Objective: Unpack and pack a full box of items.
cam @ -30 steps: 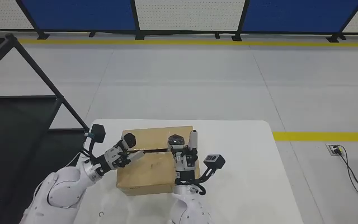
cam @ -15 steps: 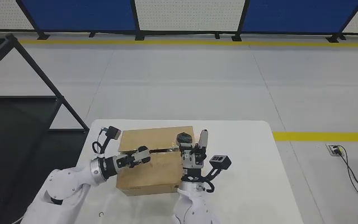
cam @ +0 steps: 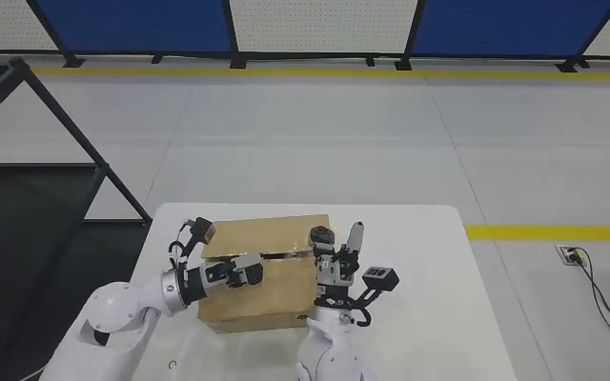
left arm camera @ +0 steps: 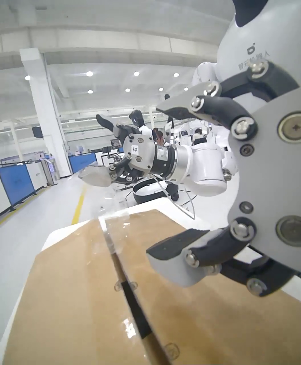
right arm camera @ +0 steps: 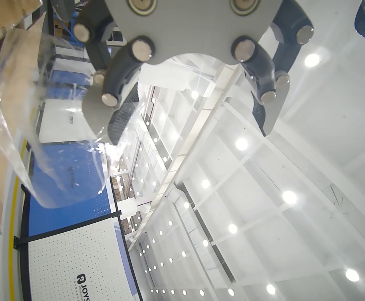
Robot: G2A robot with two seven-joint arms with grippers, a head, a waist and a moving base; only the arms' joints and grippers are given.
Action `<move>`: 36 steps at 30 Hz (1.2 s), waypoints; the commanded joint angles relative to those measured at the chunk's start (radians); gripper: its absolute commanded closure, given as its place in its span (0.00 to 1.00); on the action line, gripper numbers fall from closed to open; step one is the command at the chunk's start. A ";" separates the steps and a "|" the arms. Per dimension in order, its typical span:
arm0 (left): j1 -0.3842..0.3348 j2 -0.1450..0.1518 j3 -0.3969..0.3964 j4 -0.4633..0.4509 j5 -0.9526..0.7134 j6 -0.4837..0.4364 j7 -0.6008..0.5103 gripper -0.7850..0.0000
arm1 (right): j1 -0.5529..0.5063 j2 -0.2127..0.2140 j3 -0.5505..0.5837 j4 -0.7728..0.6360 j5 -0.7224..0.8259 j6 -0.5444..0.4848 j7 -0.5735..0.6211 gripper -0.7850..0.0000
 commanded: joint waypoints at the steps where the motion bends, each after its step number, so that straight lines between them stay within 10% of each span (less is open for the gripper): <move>1: -0.008 -0.004 0.016 0.002 -0.007 0.061 0.036 0.00 | 0.001 0.000 0.003 0.003 0.005 -0.002 0.002 0.00; 23: -0.096 -0.049 0.147 0.074 -0.107 0.277 0.214 0.00 | 0.011 -0.004 0.034 0.014 0.055 -0.004 0.047 0.00; 36: -0.126 -0.068 0.193 0.098 -0.096 0.306 0.242 0.31 | 0.010 -0.005 0.040 0.012 0.063 -0.003 0.062 0.00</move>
